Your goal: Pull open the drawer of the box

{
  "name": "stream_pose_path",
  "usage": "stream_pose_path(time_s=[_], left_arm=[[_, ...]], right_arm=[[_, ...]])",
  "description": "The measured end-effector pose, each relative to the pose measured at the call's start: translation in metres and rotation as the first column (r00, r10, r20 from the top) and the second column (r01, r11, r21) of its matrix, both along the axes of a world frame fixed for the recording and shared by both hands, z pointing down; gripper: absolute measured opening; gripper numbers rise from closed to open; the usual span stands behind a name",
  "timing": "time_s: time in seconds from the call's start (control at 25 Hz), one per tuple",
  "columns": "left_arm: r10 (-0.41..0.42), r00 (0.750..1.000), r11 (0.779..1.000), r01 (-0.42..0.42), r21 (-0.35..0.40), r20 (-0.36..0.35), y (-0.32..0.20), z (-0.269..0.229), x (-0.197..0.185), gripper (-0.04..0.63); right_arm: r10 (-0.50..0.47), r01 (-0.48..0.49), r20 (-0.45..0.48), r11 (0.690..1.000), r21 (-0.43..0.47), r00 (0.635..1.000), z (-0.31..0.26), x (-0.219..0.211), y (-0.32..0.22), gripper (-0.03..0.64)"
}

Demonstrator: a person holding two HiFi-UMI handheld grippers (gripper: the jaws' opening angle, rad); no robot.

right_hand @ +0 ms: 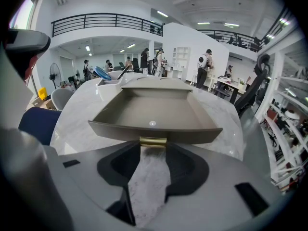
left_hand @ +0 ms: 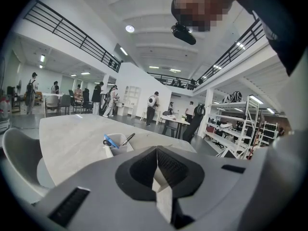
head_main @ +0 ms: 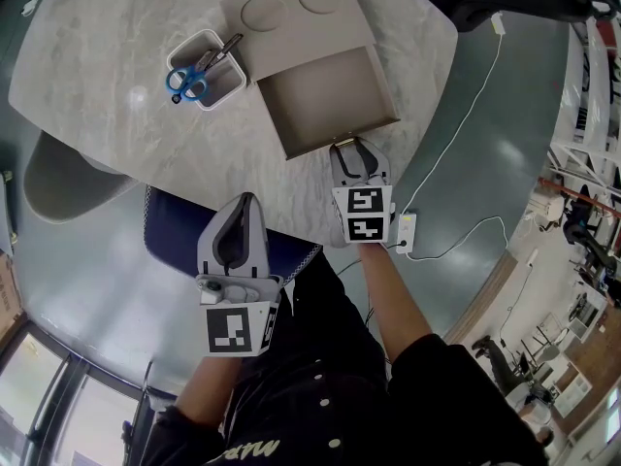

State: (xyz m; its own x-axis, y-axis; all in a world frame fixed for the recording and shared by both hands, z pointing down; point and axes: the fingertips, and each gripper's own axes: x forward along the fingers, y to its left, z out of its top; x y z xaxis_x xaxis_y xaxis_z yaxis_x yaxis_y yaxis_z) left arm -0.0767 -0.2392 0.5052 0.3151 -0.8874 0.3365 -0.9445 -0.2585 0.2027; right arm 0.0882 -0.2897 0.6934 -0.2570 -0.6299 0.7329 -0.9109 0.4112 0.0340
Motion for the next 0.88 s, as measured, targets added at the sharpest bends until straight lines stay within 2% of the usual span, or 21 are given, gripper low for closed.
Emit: stream_pose_path(time_s=[0.28,0.44,0.56,0.72,0.88], left_arm=[[-0.002,1.000,0.999,0.002,0.045,0.008,0.000,-0.015,-0.002,0.015],[0.014,1.000,0.998,-0.015,0.055,0.017,0.003,-0.028,0.001,0.015],[0.022,0.999,0.997,-0.023,0.077,0.024,0.006,-0.044,0.002,0.015],[0.019,1.000,0.992,-0.021,0.121,0.018,0.007,-0.070,0.004,0.015],[0.024,1.000,0.985,-0.027,0.169,0.018,0.009,-0.096,0.006,0.015]], right_arm=[[0.035,-0.034,0.039,0.999,-0.027,0.999,-0.002,0.008,0.005,0.195],[0.055,-0.056,0.090,0.998,0.011,0.994,-0.038,0.014,0.007,0.186],[0.045,-0.057,0.136,0.995,0.084,0.990,-0.082,0.009,-0.004,0.131],[0.025,-0.059,0.162,0.977,0.207,0.986,-0.139,0.004,-0.016,0.008],[0.013,-0.068,0.190,0.957,0.283,0.982,-0.187,0.003,-0.018,-0.003]])
